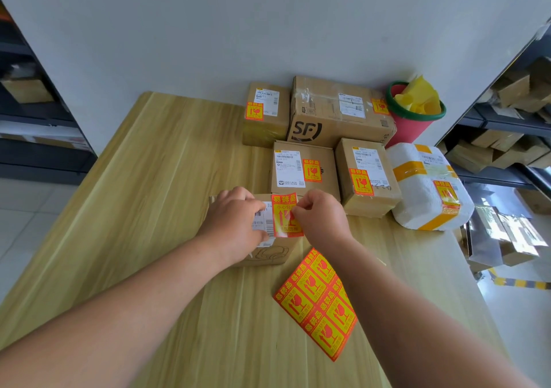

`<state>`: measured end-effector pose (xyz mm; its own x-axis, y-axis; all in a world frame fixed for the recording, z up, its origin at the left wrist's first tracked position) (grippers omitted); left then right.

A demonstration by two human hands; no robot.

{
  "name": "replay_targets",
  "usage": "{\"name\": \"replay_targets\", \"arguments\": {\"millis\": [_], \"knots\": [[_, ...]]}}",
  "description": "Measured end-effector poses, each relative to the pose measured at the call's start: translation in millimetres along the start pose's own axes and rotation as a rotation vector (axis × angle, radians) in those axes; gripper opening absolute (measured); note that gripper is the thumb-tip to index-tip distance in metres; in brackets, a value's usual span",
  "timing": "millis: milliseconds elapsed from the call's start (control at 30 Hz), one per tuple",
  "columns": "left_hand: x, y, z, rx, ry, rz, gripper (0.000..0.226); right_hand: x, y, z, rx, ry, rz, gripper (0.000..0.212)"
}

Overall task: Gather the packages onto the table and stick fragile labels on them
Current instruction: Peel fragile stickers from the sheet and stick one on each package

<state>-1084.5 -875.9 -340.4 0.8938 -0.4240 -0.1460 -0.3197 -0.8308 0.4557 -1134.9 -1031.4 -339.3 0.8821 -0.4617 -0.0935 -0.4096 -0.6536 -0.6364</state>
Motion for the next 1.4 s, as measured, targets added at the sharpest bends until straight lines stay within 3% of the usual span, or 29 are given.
{"name": "replay_targets", "arguments": {"millis": [100,200,233,367,467,567,733,967,1167,1400], "knots": [[-1,0,0,-0.004,0.003,-0.004,0.058,-3,-1,0,-0.068,0.025,-0.016,0.01],[-1,0,0,0.015,-0.012,-0.003,0.059,-5,3,-6,-0.045,0.098,0.003,0.039],[-1,0,-1,0.021,-0.022,-0.006,0.059,-5,6,-8,-0.041,0.123,-0.025,0.04],[-1,9,-6,-0.054,0.054,-0.004,0.041,-9,9,-11,-0.111,0.155,-0.389,0.006],[-1,25,-5,-0.035,0.171,0.115,0.025,-11,11,-4,-0.22,0.159,-0.576,0.018],[6,33,3,0.058,0.179,0.213,0.028,-7,11,-3,-0.291,0.144,-0.653,0.025],[8,23,19,0.18,0.15,0.196,0.03,-5,23,0,-0.414,-0.083,-0.615,0.039],[5,20,21,0.29,0.014,0.164,0.061,-10,28,-4,-0.418,-0.261,-0.556,0.051],[1,21,21,0.358,-0.039,0.142,0.072,-14,33,-6,-0.494,-0.349,-0.592,0.062],[-4,22,27,0.405,0.0,0.141,0.07,-12,42,-5,-0.58,-0.334,-0.679,0.062]]}}
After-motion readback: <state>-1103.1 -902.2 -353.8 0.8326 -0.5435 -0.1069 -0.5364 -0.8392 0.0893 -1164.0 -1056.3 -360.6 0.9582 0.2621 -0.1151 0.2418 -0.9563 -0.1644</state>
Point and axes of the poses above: each hand's wrist, its own x-axis towards the middle knuckle, its own z-axis out of the palm, y = z × x, the point moved 2 cm from there along x, towards the middle knuckle, and after that the axes turned 11 degrees about -z, right-handed, at the moved point
